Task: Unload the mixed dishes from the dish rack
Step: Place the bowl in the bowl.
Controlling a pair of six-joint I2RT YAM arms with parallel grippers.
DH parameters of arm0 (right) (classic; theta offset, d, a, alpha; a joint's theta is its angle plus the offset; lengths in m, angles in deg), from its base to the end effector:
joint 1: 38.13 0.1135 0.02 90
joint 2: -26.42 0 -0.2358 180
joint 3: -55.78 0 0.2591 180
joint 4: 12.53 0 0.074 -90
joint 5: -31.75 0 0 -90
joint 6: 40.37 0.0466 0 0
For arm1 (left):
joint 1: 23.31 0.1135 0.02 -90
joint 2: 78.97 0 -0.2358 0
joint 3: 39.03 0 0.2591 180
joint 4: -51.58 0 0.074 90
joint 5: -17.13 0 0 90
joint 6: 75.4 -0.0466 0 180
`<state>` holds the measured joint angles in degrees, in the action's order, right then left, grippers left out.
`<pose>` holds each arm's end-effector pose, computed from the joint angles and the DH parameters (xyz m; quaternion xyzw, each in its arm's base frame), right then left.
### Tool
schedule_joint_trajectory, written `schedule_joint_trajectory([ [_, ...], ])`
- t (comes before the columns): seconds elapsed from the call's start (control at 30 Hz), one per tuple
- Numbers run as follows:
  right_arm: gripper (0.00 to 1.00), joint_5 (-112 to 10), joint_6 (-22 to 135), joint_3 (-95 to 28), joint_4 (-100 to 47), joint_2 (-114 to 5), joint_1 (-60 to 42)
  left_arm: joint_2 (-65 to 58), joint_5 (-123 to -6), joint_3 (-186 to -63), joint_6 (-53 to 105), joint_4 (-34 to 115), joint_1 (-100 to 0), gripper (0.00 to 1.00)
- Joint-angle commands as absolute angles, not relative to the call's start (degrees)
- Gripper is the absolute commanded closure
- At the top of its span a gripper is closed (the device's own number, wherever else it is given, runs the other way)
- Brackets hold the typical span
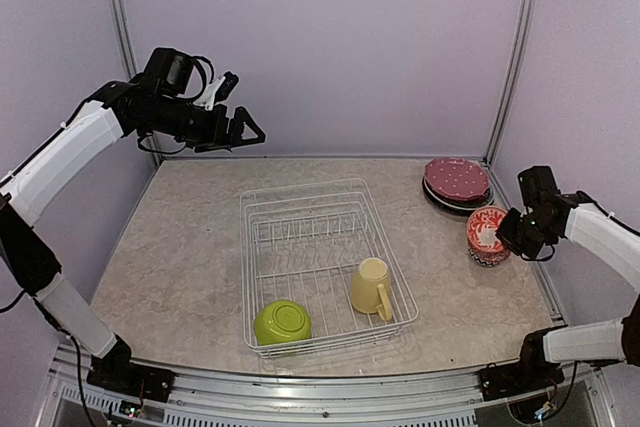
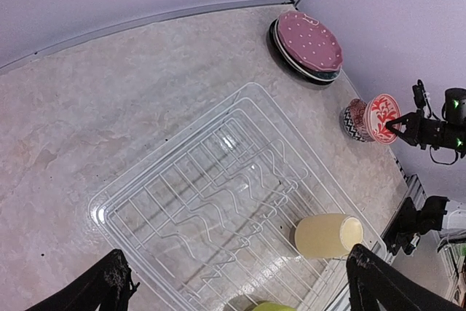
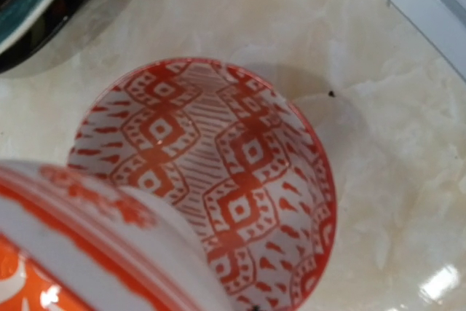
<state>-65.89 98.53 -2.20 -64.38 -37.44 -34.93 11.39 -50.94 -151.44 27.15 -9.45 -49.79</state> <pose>0.2380 0.0071 0.1970 0.3893 0.8761 0.0643 0.2772 0.3080 -0.1729 0.3728 0.1888 0.8696 -0.3030 0.3412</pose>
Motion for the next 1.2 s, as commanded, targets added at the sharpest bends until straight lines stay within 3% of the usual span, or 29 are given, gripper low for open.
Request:
schedule_joint_trajectory([
  [0.0, 1.00, -64.3, 98.3, -2.1, -59.5, -39.8, -36.0, 10.0, -51.9, -150.7, 26.1, -9.3, -50.3, 0.01],
  [0.4, 0.99, -60.8, 96.6, 1.6, -54.0, -43.9, -40.0, 10.5, -52.2, -150.6, 25.8, -9.4, -50.7, 0.01],
  [0.67, 0.69, -61.1, 93.9, 2.6, -52.7, -44.9, -40.2, 11.0, -52.1, -150.5, 25.8, -9.4, -50.8, 0.01],
  [0.93, 0.45, -62.4, 91.5, 1.5, -56.4, -42.2, -40.2, 11.2, -52.4, -150.4, 25.5, -9.4, -51.2, 0.01],
  [1.07, 0.22, -62.1, 90.0, 1.1, -57.9, -38.5, -40.3, 11.4, -52.4, -150.5, 25.5, -9.6, -51.5, 0.01],
  [1.17, 0.17, -60.5, 87.7, 0.6, -58.9, -36.3, -40.2, 11.4, -52.6, -150.6, 25.5, -9.7, -52.0, 0.01],
])
